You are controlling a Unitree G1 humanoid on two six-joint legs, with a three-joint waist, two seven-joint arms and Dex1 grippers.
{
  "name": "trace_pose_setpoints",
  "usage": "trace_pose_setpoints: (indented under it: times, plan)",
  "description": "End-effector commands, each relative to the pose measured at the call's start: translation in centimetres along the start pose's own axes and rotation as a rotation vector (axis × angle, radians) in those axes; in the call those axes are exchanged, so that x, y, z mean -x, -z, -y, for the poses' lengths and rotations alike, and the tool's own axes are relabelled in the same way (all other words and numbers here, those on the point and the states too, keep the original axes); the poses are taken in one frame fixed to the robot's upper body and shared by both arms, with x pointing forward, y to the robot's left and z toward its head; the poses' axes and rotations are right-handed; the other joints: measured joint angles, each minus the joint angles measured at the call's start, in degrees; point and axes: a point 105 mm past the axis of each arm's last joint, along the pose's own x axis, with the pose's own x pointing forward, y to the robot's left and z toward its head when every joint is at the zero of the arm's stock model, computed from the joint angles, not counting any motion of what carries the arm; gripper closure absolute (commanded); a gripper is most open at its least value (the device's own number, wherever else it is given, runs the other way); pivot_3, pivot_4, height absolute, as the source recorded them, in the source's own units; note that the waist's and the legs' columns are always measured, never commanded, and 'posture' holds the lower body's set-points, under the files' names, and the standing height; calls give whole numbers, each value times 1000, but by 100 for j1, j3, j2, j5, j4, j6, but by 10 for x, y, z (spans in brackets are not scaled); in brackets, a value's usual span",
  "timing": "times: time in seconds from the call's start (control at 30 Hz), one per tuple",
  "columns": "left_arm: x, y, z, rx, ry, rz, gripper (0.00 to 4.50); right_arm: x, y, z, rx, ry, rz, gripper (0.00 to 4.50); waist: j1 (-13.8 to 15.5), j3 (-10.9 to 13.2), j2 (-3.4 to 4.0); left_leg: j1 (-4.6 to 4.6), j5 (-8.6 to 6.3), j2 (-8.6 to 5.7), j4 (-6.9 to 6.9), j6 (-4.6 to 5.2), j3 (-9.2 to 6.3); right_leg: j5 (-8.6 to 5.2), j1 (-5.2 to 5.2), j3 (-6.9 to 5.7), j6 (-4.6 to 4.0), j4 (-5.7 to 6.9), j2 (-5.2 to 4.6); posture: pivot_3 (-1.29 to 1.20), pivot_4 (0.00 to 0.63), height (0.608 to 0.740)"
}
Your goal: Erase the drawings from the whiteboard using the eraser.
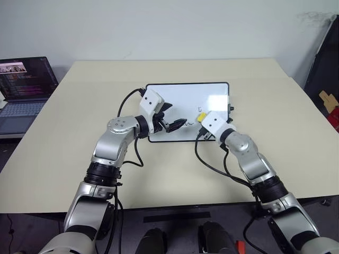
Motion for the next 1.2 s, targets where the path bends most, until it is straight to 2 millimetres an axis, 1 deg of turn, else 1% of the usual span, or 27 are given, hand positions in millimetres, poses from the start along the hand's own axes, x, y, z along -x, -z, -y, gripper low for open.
trace_pose_setpoints:
  times: [0.03,0.07,0.13,0.2,0.3,0.37,0.47,0.53,0.63,0.73,0.83,0.97,1.07,1.1,1.2]
  plan:
    - [4,-9,0,-21,-12,29,0,0,-11,31,-4,136,45,3384,19,0,0,-2,0,-1,-2,0,0,0,-1,0,0,0,-1,0,150,740]
    - [4,-8,0,-20,-12,28,0,0,-11,32,-8,145,47,3386,29,0,0,-3,-1,-1,-6,0,-1,1,-3,0,0,0,-2,0,150,740]
    - [5,-7,1,-17,-13,27,0,0,-6,27,-10,120,28,3388,29,0,0,-7,-1,-1,-15,0,-2,-1,-8,-2,-1,-6,-3,0,150,740]
    - [5,-6,1,-14,-16,25,0,0,3,16,-12,69,-7,3388,20,0,0,-12,-3,1,-22,-2,0,-6,-12,0,1,-17,-3,0,150,740]
    - [6,-6,0,-12,-21,23,0,6,16,-9,-10,-59,-60,3389,23,0,0,-13,-6,1,-22,0,1,-6,-10,0,2,-24,-6,0,150,740]
    - [6,-6,0,-11,-22,22,0,10,23,-21,-12,-118,-91,3389,21,-1,0,-8,-6,1,-22,1,-1,-6,-4,-3,2,-23,-5,0,150,740]
    - [6,-6,0,-11,-23,21,0,13,25,-26,-19,-146,-107,3389,12,-1,0,-3,-6,0,-21,1,0,-5,-2,-1,2,-15,-3,0,150,740]
    - [6,-5,-1,-11,-23,21,0,13,24,-24,-11,-137,-102,3389,12,-1,0,-2,-5,0,-18,2,0,-5,-2,-2,2,-12,-2,0,150,740]
    - [5,-5,-1,-10,-24,20,0,9,14,-8,2,-55,-62,3389,15,0,-1,-1,-3,0,-13,2,-1,-5,1,-2,2,-10,-2,0,150,740]
    - [5,-5,-2,-10,-27,19,0,3,0,11,11,33,-1,3389,13,0,0,-1,-3,0,-12,1,0,-4,0,-1,2,-10,-2,0,150,740]
    - [7,-3,-3,-11,-32,12,0,-5,-13,20,21,75,45,3389,12,1,0,-2,-2,0,-12,1,0,-3,-3,0,1,-9,-2,0,150,740]
    - [9,0,-3,-8,-37,4,0,-15,-24,20,26,85,74,3389,12,1,0,-5,-3,0,-21,1,-2,-3,-6,-2,0,-10,-3,0,150,740]
    - [12,3,-4,-3,-48,-5,0,-20,-28,11,29,53,83,3389,-9,1,0,-9,-4,2,-24,0,0,-5,-11,0,0,-19,-4,0,150,740]
    - [12,4,-4,-2,-51,-6,0,-21,-27,9,30,43,80,3389,-9,1,0,-10,-5,2,-25,0,-1,-5,-11,0,1,-22,-7,0,150,740]
    - [16,5,-6,-2,-61,-9,0,-18,-5,-8,27,-35,0,3389,-7,1,0,-12,-6,3,-26,0,-1,-5,-11,-1,1,-27,-18,0,150,740]
